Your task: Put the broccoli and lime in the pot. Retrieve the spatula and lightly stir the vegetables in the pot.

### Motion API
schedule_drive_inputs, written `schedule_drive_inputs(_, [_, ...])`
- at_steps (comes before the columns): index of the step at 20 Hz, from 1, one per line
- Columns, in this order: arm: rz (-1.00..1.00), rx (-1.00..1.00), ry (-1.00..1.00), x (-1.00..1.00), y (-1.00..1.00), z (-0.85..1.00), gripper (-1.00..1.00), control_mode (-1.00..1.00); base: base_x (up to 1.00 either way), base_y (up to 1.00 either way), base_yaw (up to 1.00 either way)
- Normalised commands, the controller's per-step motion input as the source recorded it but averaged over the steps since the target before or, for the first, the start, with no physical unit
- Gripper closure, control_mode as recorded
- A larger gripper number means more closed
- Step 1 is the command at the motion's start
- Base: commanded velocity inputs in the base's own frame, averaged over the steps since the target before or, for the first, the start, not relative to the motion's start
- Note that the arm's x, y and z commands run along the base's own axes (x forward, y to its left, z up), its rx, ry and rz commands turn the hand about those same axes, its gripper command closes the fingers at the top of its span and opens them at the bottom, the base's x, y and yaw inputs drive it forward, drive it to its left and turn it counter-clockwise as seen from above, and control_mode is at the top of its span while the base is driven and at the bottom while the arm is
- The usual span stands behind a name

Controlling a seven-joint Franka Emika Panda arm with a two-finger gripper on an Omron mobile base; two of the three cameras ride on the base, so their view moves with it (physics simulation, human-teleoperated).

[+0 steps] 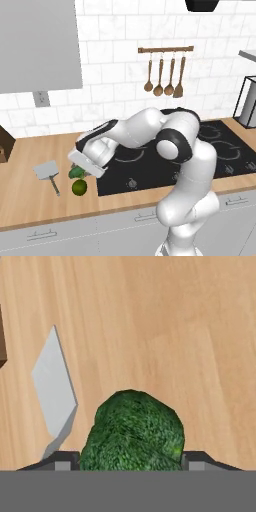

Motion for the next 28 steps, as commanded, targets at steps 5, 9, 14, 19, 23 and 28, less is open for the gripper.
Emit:
schedule_drive_inputs(5, [0.00, 0.00, -0.12, -0.30, -0.01, -0.02, 1.00, -1.00, 0.00, 0.00, 0.00])
schedule_drive_inputs(9, [0.00, 0.00, -0.32, -0.81, -0.36, 0.80, 1.00, -1.00, 0.00, 0.00, 0.00])
schedule_drive_inputs(14, [0.00, -0.01, -0.11, -0.72, -0.70, 0.98, 1.00, -1.00, 0.00, 0.00, 0.00])
schedule_drive_inputs(19, [-0.03, -0.17, 0.10, -0.24, -0.53, 1.00, 1.00, -1.00, 0.00, 0.00, 0.00])
schedule_drive_inputs(23, [-0.04, -0.28, 0.18, -0.04, -0.49, 1.00, 1.00, -1.00, 0.00, 0.00, 0.00])
schedule_drive_inputs(28, [-0.01, -0.40, 0.26, 0.00, -0.63, 0.89, 1.00, -1.00, 0.00, 0.00, 0.00])
